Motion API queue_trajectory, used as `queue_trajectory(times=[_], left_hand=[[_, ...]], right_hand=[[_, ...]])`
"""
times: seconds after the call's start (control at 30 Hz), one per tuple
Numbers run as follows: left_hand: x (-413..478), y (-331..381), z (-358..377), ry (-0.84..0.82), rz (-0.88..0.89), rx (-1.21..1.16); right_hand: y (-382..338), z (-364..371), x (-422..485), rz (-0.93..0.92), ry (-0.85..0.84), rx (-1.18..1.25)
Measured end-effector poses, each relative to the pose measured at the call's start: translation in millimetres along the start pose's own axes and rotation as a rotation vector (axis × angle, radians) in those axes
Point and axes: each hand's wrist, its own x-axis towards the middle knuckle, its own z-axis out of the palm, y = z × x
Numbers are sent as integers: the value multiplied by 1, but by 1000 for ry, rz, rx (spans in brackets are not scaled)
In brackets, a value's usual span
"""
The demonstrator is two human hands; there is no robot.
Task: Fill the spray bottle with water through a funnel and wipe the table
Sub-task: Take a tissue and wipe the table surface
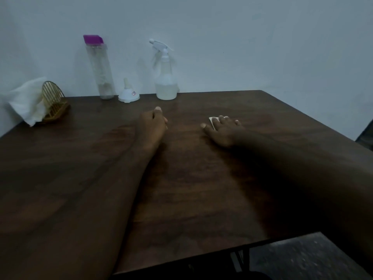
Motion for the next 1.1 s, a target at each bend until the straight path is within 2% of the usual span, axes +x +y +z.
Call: queue_trajectory(times=[0.07,0.17,0.23,0.27,0.3,0.4,0.43,0.47,0.57,0.63,0.73,0.77,0.87,0.93,1.0,1.1], left_hand=[[4,-2,-1,23,-14,-17],[11,-5,-4,112,54,27],[8,-3,-9,182,121,23],[9,-3,-12,209,147,21],[9,-4,-14,225,171,25],[9,-7,-16,257,219,60],[11,-9,-16,262,227,63],[12,-10,-16,263,225,68],[16,-12,-15,282,279,119],[15,-9,-17,320,344,139],[13,-8,-18,318,387,173],[12,-9,-17,304,399,190],[11,-11,-9,243,431,210],[13,-14,-7,233,459,194],[13,-16,-3,191,466,177],[11,-15,-2,117,461,158]], right_hand=[[-32,5,-4,-103,12,17],[-84,7,-48,-565,-25,33],[-84,4,-49,-706,-80,-19],[-74,2,-31,-668,-78,-24],[-60,-2,-9,-546,-70,-15],[-32,-4,47,-11,3,22],[-41,0,55,29,25,47],[-58,5,59,-21,40,62],[-111,18,51,-393,8,58],[-127,27,51,-500,-44,6],[-116,15,59,-511,-31,27],[-108,10,67,-464,-20,25],[-70,-1,90,-82,50,61],[-77,-4,93,36,75,115],[-104,-2,82,-69,15,107],[-125,-4,82,-325,-43,63]])
